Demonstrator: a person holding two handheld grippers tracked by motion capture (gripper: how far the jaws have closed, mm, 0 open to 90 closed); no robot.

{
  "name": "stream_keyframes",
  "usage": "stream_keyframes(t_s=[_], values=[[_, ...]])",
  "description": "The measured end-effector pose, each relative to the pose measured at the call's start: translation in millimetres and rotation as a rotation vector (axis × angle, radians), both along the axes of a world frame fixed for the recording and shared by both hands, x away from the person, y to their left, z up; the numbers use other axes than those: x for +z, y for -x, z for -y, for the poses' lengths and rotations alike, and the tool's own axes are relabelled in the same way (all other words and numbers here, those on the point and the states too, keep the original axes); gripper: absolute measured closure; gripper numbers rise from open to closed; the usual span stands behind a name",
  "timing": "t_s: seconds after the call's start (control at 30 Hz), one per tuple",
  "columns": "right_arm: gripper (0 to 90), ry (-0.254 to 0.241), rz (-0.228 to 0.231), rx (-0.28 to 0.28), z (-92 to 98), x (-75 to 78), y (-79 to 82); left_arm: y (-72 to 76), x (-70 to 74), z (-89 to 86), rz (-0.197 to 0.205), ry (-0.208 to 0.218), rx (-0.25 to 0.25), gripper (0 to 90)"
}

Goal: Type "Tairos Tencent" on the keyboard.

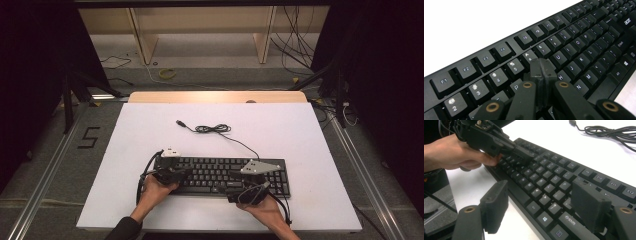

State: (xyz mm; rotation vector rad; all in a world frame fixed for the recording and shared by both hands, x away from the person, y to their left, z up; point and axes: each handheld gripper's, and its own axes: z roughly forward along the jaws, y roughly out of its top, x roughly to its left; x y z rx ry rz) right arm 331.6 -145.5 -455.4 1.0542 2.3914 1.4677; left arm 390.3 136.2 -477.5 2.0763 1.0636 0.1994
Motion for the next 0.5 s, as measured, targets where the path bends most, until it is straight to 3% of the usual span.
stream_keyframes(t_s=[0.5], values=[[31.3,-0.003,0.001,-0.002,1.0,0.2,-0.7,2.1,8.4,-5.6,0.017,0.037,0.020,85.7]])
